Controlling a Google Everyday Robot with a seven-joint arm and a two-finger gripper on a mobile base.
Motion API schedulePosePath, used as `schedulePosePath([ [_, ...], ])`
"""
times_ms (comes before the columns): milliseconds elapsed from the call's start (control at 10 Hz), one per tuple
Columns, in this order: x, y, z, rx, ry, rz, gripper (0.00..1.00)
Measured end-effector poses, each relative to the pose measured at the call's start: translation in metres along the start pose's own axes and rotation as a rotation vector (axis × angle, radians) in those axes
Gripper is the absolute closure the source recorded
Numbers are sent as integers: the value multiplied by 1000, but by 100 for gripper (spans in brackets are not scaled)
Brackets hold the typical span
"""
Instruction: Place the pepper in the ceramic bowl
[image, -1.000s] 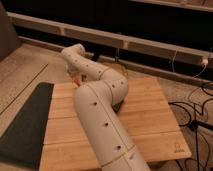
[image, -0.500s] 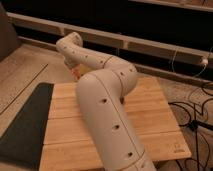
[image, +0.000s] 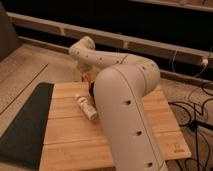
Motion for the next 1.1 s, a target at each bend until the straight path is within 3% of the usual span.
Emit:
schedulePosePath([
  [400, 30, -31, 22, 19, 42, 84, 100],
  [600, 54, -39, 26, 16, 93, 147, 95],
  [900, 85, -47, 24, -1, 188, 220, 64],
  [1100, 88, -54, 21, -1, 207, 244, 44],
])
